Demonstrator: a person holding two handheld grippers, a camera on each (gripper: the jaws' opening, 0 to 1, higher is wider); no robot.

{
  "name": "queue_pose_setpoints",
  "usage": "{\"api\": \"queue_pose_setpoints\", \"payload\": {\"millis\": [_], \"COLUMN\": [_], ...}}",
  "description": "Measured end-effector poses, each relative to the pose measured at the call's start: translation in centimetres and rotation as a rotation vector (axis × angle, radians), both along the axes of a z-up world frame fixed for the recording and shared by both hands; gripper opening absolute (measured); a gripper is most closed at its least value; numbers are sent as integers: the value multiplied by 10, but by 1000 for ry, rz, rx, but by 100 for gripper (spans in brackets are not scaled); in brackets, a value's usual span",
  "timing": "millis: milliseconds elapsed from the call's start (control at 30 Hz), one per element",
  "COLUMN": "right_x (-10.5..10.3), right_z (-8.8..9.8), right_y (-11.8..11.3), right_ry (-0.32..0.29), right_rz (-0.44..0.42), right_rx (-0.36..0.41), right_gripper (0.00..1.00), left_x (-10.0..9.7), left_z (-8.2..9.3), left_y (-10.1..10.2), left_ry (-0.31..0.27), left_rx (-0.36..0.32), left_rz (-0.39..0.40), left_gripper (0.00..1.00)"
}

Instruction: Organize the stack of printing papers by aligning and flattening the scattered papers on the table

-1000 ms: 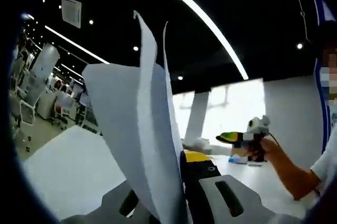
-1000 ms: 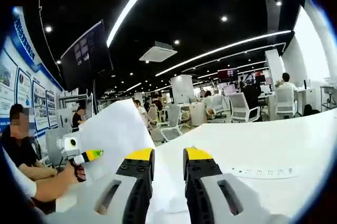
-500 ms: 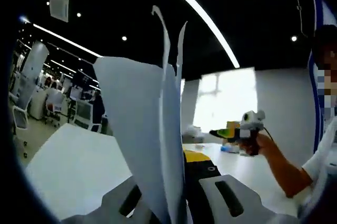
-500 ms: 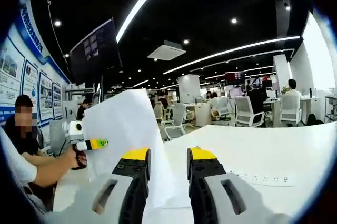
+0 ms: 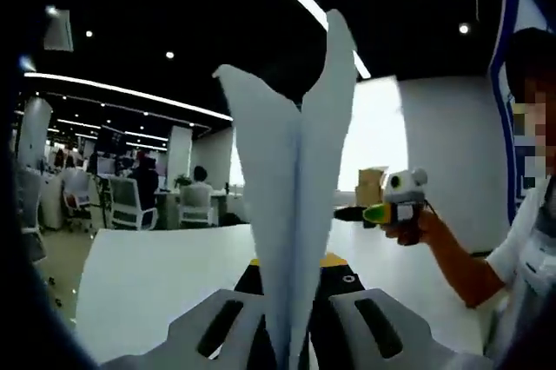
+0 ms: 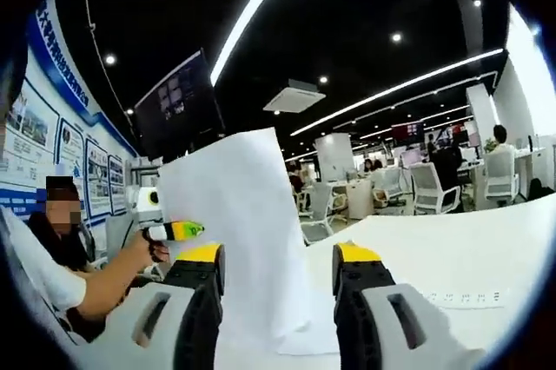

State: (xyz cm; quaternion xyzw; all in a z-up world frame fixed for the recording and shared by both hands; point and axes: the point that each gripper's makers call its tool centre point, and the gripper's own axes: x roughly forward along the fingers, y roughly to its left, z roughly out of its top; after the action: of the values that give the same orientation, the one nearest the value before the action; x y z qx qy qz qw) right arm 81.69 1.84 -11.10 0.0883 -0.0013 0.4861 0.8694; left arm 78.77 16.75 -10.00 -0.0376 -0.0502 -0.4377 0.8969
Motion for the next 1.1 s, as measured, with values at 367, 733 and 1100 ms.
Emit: {"api": "queue_pose_setpoints", "payload": {"millis": [367, 733, 1100], "right_x": [4, 18, 21], "right_z": [1, -10, -25], "right_y": [-7, -9, 11], "right_ry": [-18, 3, 3], "right_rz": [-12, -28, 5], "right_rx": [-12, -15, -52], "right_gripper": [52, 56, 65], "left_x": [17, 24, 11], "left_z": [13, -9, 7], "left_y": [-35, -45, -25], "left_ry": [10, 64, 126], "left_rx": [49, 14, -92], "left_rz": [-97, -196, -275], "left_gripper": [6, 6, 6]}}
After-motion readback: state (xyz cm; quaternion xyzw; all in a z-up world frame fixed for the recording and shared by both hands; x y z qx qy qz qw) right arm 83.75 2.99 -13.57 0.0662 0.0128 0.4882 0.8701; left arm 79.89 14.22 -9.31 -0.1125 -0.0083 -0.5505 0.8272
